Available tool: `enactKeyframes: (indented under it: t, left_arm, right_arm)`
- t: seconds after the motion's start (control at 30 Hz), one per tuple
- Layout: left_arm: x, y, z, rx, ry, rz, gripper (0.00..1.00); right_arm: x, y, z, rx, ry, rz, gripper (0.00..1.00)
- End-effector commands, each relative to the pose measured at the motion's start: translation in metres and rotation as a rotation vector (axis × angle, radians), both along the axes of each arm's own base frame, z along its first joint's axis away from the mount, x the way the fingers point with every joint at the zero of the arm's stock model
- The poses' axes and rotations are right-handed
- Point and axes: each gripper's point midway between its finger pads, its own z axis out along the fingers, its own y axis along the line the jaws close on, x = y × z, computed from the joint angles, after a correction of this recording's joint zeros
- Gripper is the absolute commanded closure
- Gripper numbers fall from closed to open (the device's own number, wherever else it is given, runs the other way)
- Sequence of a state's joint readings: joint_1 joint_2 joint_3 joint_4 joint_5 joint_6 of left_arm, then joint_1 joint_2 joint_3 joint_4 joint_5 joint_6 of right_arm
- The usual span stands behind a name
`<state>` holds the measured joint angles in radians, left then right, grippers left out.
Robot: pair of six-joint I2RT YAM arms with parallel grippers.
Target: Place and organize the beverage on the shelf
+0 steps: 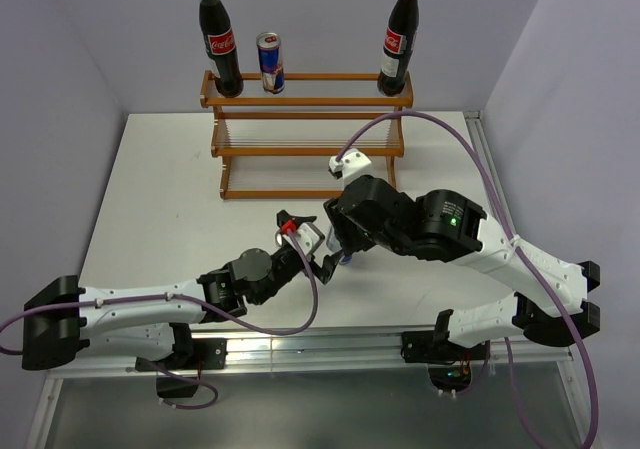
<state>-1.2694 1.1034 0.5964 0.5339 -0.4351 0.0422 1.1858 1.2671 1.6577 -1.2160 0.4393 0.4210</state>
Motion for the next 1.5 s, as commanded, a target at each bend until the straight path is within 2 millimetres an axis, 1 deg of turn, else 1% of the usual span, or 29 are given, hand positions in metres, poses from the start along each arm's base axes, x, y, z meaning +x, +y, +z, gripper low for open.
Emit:
enactKeyframes:
  t: [0.0, 0.1, 0.13, 0.2, 0.27, 0.33, 0.4, 0.43, 0.47, 0.5, 0.63, 0.67, 0.7, 0.77, 0.97, 1.03, 1.07, 1.1, 1.13, 1.17, 1.2, 1.23, 1.27, 1.3, 1.33, 1.37, 1.4, 1.43, 1.47]
  left_arm:
    - [0.004, -0.004, 0.035, -0.083, -0.050, 0.020, 0.01]
    - [0.002, -0.010, 0.035, -0.071, -0.047, -0.001, 0.03]
    - [0.002, -0.011, 0.035, -0.066, -0.044, -0.003, 0.09]
    - [0.002, -0.015, 0.034, -0.054, -0.040, -0.011, 0.14]
    - [0.002, -0.017, 0.035, -0.053, -0.037, -0.017, 0.25]
    - [0.001, -0.018, 0.035, -0.051, -0.032, -0.022, 0.40]
    - [0.000, -0.018, 0.039, -0.060, -0.031, -0.026, 0.58]
    - [0.000, -0.017, 0.040, -0.064, -0.029, -0.023, 0.75]
    - [0.000, -0.017, 0.042, -0.070, -0.028, -0.021, 0.84]
    - [0.000, -0.015, 0.045, -0.082, -0.024, -0.020, 1.00]
    - [-0.005, -0.011, 0.056, -0.131, -0.015, -0.038, 1.00]
    - [-0.006, -0.009, 0.061, -0.150, -0.016, -0.038, 1.00]
    - [-0.005, -0.006, 0.064, -0.162, -0.019, -0.029, 1.00]
    - [0.000, 0.001, 0.067, -0.177, -0.020, 0.014, 1.00]
    - [0.012, 0.010, 0.081, -0.228, 0.001, 0.068, 1.00]
    - [0.025, 0.015, 0.083, -0.235, 0.016, 0.092, 1.00]
    - [0.036, 0.020, 0.089, -0.245, 0.016, 0.119, 1.00]
    - [0.041, 0.022, 0.092, -0.255, 0.020, 0.127, 1.00]
    - [0.046, 0.024, 0.101, -0.268, 0.014, 0.137, 1.00]
    - [0.052, 0.024, 0.103, -0.263, 0.016, 0.148, 1.00]
    - [0.064, 0.030, 0.107, -0.266, 0.018, 0.182, 1.00]
    - [0.071, 0.032, 0.125, -0.293, 0.008, 0.200, 1.00]
    - [0.079, 0.030, 0.121, -0.265, 0.021, 0.212, 1.00]
    - [0.092, 0.036, 0.126, -0.266, 0.019, 0.247, 1.00]
    - [0.099, 0.038, 0.146, -0.293, 0.005, 0.263, 1.00]
    - [0.115, 0.040, 0.140, -0.265, 0.017, 0.307, 1.00]
    - [0.123, 0.041, 0.143, -0.264, 0.023, 0.330, 1.00]
    - [0.131, 0.043, 0.166, -0.296, 0.004, 0.347, 1.00]
    - [0.146, 0.044, 0.161, -0.275, 0.008, 0.395, 1.00]
  right_arm:
    - [0.001, 0.021, 0.022, 0.122, -0.038, 0.026, 0.85]
    - [0.000, 0.027, 0.021, 0.124, -0.034, 0.046, 0.85]
    - [0.000, 0.028, 0.021, 0.124, -0.038, 0.046, 0.84]
    - [0.000, 0.031, 0.019, 0.118, -0.035, 0.050, 0.83]
    - [0.000, 0.032, 0.019, 0.124, -0.040, 0.050, 0.80]
    - [0.001, 0.033, 0.019, 0.126, -0.044, 0.049, 0.77]
    - [0.001, 0.032, 0.021, 0.136, -0.050, 0.046, 0.69]
    - [0.002, 0.034, 0.023, 0.153, -0.057, 0.046, 0.66]
    - [0.001, 0.033, 0.025, 0.166, -0.060, 0.051, 0.60]
    - [0.001, 0.035, 0.026, 0.181, -0.063, 0.055, 0.57]
    - [-0.001, 0.042, 0.030, 0.240, -0.072, 0.082, 0.37]
    - [-0.003, 0.042, 0.030, 0.250, -0.070, 0.087, 0.23]
    - [-0.003, 0.043, 0.032, 0.265, -0.073, 0.084, 0.16]
    - [-0.001, 0.039, 0.035, 0.277, -0.085, 0.066, 0.07]
    - [0.003, 0.017, 0.054, 0.340, -0.134, -0.014, 0.00]
    - [0.004, 0.008, 0.062, 0.376, -0.152, -0.044, 0.00]
    - [0.002, -0.001, 0.066, 0.402, -0.164, -0.051, 0.00]
    - [0.001, -0.003, 0.071, 0.437, -0.173, -0.054, 0.00]
    - [-0.002, -0.013, 0.080, 0.479, -0.187, -0.058, 0.00]
    - [-0.003, -0.017, 0.079, 0.489, -0.193, -0.063, 0.00]
    - [-0.004, -0.021, 0.082, 0.508, -0.201, -0.068, 0.00]
    - [-0.004, -0.026, 0.083, 0.520, -0.209, -0.080, 0.00]
    - [-0.005, -0.034, 0.082, 0.531, -0.217, -0.088, 0.00]
    - [-0.004, -0.039, 0.083, 0.538, -0.228, -0.107, 0.00]
    - [-0.005, -0.045, 0.083, 0.549, -0.232, -0.112, 0.00]
    - [-0.005, -0.047, 0.076, 0.538, -0.231, -0.116, 0.00]
    - [-0.005, -0.048, 0.075, 0.541, -0.233, -0.120, 0.00]
    - [-0.006, -0.051, 0.074, 0.549, -0.234, -0.122, 0.00]
    - [-0.006, -0.051, 0.069, 0.540, -0.231, -0.124, 0.00]
